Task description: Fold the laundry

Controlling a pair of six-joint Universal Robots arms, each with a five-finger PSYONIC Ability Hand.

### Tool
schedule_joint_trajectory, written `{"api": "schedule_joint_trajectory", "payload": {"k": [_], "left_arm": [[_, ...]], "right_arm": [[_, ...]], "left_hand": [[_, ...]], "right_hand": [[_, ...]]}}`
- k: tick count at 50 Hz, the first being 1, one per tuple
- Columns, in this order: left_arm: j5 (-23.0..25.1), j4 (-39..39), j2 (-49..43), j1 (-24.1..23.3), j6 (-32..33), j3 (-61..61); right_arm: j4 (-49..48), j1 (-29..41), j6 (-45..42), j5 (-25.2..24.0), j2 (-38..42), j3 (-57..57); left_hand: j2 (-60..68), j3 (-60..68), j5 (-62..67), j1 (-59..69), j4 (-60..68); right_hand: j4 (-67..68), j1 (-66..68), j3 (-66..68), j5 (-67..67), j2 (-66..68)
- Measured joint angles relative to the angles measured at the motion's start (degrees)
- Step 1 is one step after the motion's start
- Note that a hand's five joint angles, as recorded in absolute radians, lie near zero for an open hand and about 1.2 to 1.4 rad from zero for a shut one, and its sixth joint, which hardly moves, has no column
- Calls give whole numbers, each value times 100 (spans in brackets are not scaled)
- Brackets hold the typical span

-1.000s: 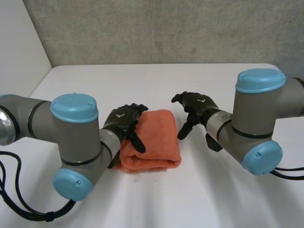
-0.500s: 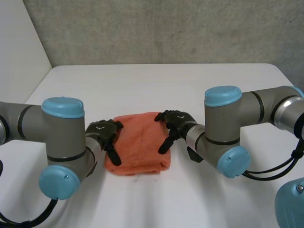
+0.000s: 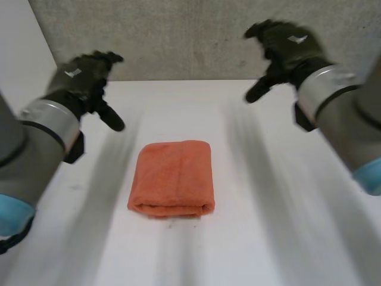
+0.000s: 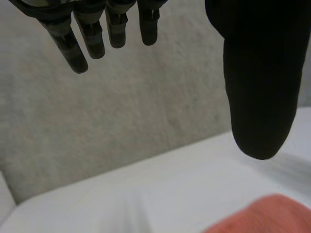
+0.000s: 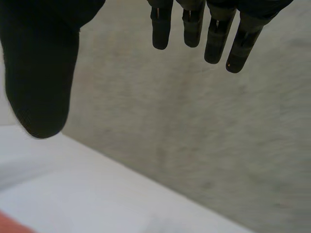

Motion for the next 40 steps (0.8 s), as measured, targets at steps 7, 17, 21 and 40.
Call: {"api": "schedule_joint_trajectory", "payload": {"k": [7,17,21,40], "left_arm": [[50,-361,398,336,-51,-57],[238,-559,405,375,-55,-74],[266,-552,400,348,-52,-80],[266,-501,425,333,-113,-63]], "right_arm": [[-97,-650,-781,177,-902,704],[-81,-936,-961,146,-1093,1114],[-77,-922,-943,128,-1061,1136],[-81,-884,-938,119,-1001,1195]], "left_hand": [[-2,0,0,0,0],[-2,0,0,0,0],[-2,0,0,0,0],[-4,0,0,0,0]], "right_hand": [[0,0,0,-1,0],[0,0,0,0,0],[0,0,0,0,0],[0,0,0,0,0]]}}
